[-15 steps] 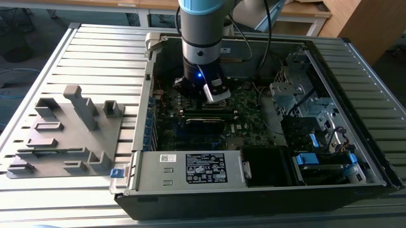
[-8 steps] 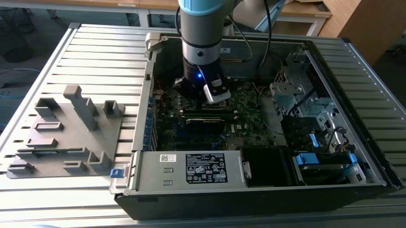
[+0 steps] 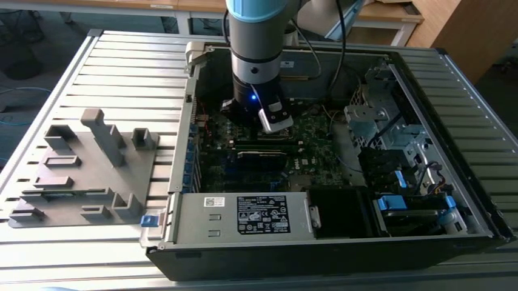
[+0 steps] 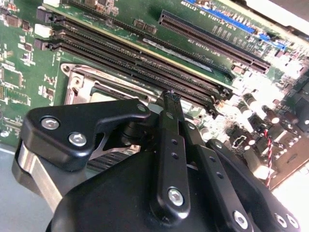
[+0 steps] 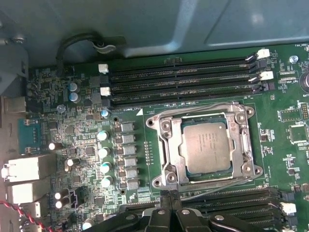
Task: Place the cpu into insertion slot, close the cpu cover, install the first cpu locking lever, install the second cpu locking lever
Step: 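Install the second cpu locking lever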
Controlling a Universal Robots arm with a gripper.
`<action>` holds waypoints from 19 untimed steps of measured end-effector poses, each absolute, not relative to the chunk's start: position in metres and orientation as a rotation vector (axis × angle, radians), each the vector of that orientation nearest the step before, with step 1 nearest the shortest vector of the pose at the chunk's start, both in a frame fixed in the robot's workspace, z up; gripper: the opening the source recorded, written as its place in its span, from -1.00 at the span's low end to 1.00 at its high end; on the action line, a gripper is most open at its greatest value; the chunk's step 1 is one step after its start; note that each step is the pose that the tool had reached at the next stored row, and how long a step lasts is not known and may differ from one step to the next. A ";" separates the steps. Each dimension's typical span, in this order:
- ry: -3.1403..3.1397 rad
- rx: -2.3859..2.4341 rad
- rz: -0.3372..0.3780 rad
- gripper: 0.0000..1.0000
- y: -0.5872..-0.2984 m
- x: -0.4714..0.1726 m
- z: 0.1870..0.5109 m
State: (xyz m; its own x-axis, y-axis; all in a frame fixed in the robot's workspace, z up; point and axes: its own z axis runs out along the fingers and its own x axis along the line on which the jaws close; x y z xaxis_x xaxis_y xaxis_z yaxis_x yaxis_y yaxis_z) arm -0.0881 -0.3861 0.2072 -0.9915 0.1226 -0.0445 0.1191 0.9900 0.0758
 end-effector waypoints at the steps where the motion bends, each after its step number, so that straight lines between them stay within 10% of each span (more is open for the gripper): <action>1: 3.085 0.188 0.116 -0.79 -0.386 -0.088 0.207; 19: 3.084 0.190 0.206 -0.79 -0.389 -0.093 0.200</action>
State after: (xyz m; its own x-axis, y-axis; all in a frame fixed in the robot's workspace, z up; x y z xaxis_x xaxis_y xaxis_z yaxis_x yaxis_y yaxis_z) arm -0.0931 -0.3886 0.2001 -0.9914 0.1253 -0.0370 0.1192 0.9836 0.1355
